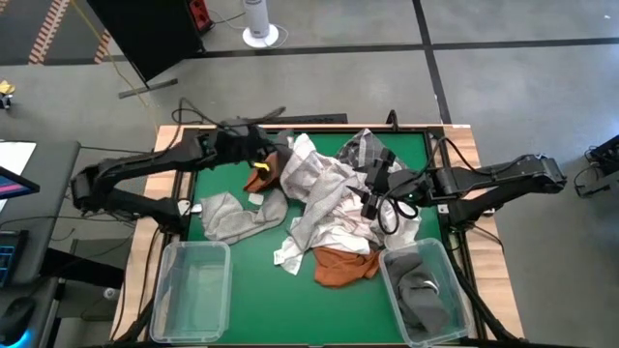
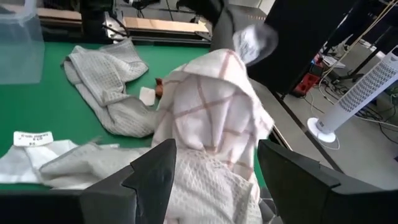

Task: Sort towels by color in basket
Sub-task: Put the gray towel into the right transparent bin

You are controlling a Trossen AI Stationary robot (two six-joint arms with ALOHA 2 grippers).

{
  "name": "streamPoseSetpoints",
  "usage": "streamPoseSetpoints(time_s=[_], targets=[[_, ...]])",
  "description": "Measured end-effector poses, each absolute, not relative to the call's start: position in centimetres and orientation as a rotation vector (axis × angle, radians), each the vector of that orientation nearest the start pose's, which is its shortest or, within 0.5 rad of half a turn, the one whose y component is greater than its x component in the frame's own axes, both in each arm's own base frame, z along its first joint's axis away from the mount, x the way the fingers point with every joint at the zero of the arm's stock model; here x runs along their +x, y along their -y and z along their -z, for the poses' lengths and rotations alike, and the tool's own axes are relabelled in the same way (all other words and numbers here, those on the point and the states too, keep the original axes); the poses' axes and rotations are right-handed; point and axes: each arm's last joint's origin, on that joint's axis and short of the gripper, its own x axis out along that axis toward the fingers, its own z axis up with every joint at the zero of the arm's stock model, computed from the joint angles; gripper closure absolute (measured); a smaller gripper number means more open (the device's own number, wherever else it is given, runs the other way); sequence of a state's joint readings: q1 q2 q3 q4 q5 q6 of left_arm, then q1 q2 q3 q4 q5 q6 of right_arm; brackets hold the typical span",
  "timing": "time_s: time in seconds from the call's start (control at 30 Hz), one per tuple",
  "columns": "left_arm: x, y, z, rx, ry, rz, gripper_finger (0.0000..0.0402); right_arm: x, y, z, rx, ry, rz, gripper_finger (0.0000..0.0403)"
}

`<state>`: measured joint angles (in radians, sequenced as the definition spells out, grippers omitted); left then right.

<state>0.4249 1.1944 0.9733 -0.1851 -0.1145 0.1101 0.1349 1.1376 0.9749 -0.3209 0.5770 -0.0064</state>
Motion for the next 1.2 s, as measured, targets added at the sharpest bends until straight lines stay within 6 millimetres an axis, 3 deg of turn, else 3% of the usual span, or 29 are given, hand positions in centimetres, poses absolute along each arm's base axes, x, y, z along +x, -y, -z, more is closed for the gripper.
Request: streamPoseSetpoints(time_s=[0.3, 0.5, 0.7, 1.2], targets=[[24.6, -10.3, -34.2, -0.030, -0.136, -0.202, 0.0394, 25.7, -1.8, -31.0, -0.179, -0.456, 0.499, 0.0133], [25.3, -8.5, -35.3, 0.064, -0.008, -0.066, 0.0391, 25.3, -1.8, -32.5, -0.134, -0.335, 0.549, 0.0133], [25.3, -8.3, -35.9, 0.090, 0.053, -0.036, 0.0390, 25.0, -2.8, -34.0, -0.144, -0.232, 0.490, 0.0133], [24.8, -8.5, -38.0, 0.154, 0.261, -0.039, 0.0389, 24.9, -6.1, -33.8, -0.035, -0.195, 0.376, 0.0133]])
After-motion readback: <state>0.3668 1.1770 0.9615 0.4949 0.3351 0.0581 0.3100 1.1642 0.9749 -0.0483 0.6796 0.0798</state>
